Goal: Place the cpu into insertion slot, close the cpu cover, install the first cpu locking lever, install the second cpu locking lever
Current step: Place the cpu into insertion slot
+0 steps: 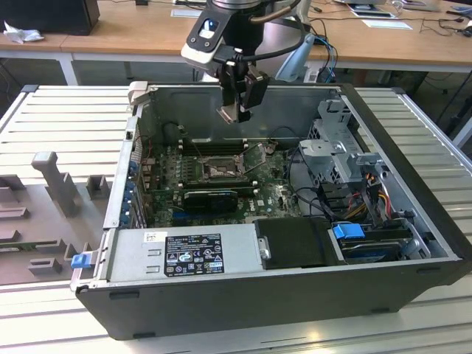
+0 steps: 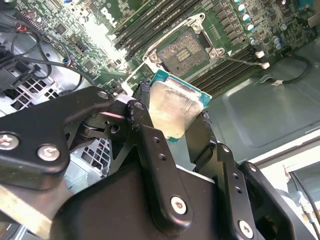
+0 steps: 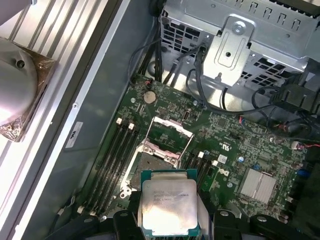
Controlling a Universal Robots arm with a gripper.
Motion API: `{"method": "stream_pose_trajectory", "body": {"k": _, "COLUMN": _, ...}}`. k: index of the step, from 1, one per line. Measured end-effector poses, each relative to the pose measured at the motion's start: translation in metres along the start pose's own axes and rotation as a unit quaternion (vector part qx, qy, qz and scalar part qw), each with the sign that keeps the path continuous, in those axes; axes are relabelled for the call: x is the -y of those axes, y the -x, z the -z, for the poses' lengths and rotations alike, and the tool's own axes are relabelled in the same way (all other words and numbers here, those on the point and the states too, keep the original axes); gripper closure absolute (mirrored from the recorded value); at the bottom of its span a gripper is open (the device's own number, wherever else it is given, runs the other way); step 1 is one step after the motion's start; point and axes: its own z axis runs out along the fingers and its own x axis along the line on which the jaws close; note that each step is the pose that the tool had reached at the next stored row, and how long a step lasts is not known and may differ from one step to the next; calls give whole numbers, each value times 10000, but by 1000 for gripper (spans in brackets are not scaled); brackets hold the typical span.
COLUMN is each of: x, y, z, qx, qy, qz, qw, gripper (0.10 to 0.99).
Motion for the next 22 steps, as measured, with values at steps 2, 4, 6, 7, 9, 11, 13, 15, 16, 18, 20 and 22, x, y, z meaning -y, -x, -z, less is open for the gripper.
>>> {"method": "stream_pose_trajectory", "body": {"k": 2, "x": 1, "y": 0, "z": -13, "qx": 0, "qy": 0, "qz": 0, "qw": 10000, "gripper": 557}}
{"method": "stream_pose_trajectory", "body": {"k": 4, "x": 3, "y": 1, "z": -27, "qx": 0, "qy": 0, "qz": -1, "qw": 10000, "gripper": 557}}
{"method": "stream_pose_trajectory", "body": {"k": 6, "x": 3, "y": 1, "z": -32, "qx": 1, "qy": -1, "qz": -6, "qw": 10000, "gripper": 557}}
{"method": "stream_pose_trajectory", "body": {"k": 7, "x": 3, "y": 1, "z": -35, "qx": 2, "qy": 0, "qz": -19, "qw": 10000, "gripper": 557}}
{"method": "stream_pose_trajectory", "body": {"k": 9, "x": 4, "y": 1, "z": -40, "qx": 5, "qy": 2, "qz": -62, "qw": 10000, "gripper": 557}}
{"method": "stream_pose_trajectory", "body": {"k": 11, "x": 4, "y": 1, "z": -47, "qx": 15, "qy": 3, "qz": -167, "qw": 9999, "gripper": 557}}
{"method": "stream_pose_trajectory", "body": {"k": 13, "x": 5, "y": 1, "z": -56, "qx": 27, "qy": 6, "qz": -298, "qw": 9996, "gripper": 557}}
{"method": "stream_pose_trajectory", "body": {"k": 15, "x": 6, "y": 2, "z": -64, "qx": 38, "qy": 8, "qz": -428, "qw": 9991, "gripper": 557}}
{"method": "stream_pose_trajectory", "body": {"k": 16, "x": 7, "y": 2, "z": -72, "qx": 48, "qy": 10, "qz": -533, "qw": 9986, "gripper": 557}}
{"method": "stream_pose_trajectory", "body": {"k": 18, "x": 12, "y": 0, "z": -89, "qx": 62, "qy": 14, "qz": -706, "qw": 9975, "gripper": 557}}
{"method": "stream_pose_trajectory", "body": {"k": 20, "x": 13, "y": 1, "z": -100, "qx": 63, "qy": 15, "qz": -711, "qw": 9974, "gripper": 557}}
{"method": "stream_pose_trajectory", "body": {"k": 22, "x": 14, "y": 1, "z": -109, "qx": 63, "qy": 15, "qz": -712, "qw": 9974, "gripper": 557}}
